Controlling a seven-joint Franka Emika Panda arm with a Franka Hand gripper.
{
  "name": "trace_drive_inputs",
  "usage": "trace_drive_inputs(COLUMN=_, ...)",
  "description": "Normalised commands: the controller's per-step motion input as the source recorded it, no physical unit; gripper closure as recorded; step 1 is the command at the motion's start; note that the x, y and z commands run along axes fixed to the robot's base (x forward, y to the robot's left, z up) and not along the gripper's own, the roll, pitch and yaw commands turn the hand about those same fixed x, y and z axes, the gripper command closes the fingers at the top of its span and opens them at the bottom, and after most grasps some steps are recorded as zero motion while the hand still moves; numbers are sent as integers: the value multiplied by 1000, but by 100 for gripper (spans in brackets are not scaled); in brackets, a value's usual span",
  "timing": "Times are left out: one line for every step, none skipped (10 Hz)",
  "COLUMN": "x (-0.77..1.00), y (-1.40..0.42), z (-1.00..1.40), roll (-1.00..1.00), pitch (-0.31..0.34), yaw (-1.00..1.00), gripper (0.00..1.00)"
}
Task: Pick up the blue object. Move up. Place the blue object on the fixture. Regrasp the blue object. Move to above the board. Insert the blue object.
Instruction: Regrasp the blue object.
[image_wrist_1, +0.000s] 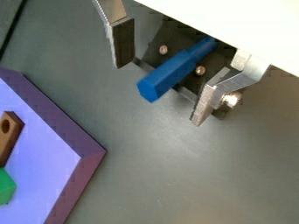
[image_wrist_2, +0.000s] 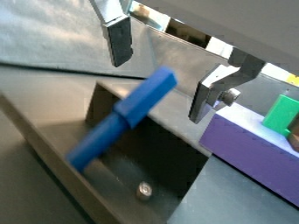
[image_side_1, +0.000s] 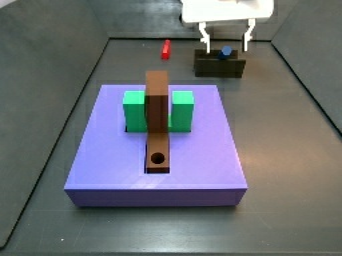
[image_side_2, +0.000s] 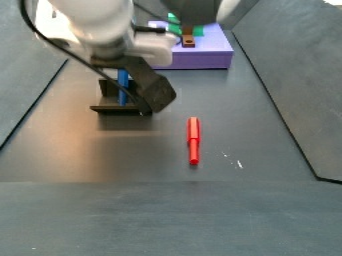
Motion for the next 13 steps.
trace_drive_inputs(x=-114, y=-34, z=80, roll=1000, pitch=-314, yaw=-177, gripper=0)
trace_drive_inputs(x=-103, y=0, z=74, roll=1000, pitch=-326, yaw=-163, gripper=0)
trace_drive_inputs(x=0, y=0, z=40, roll=1000, pitch=-251, yaw=-89, gripper=0)
trace_drive_inputs(x=189, y=-17, z=151, roll=634, pitch=-246, yaw=-3, gripper=0)
trace_drive_inputs(x=397, y=-106, z=163, roll=329, pitch=-309, yaw=0, gripper=0)
trace_drive_inputs(x=346, y=-49, z=129, roll=140, pitch=-394, yaw=0, gripper=0)
trace_drive_inputs(x=440, y=-3, z=106, roll=97, pitch=-326, yaw=0, gripper=0)
trace_drive_inputs(x=483, y=0, z=123, roll=89, pitch=-277, yaw=0, gripper=0)
trace_drive_inputs(x=443, y=0, z=140, roll=74, pitch=-257, yaw=0, gripper=0)
trace_drive_inputs(x=471, y=0, z=134, roll=117, pitch=-171, yaw=3, gripper=0)
trace_drive_inputs(x=443, y=0, z=140, roll=100, pitch=-137, yaw=14, gripper=0)
trace_drive_inputs(x=463, y=0, z=169, roll=114, pitch=-117, yaw=29, gripper=0)
trace_drive_inputs(x=497, y=0, z=194, roll=229, pitch=-109, yaw=51, gripper=0)
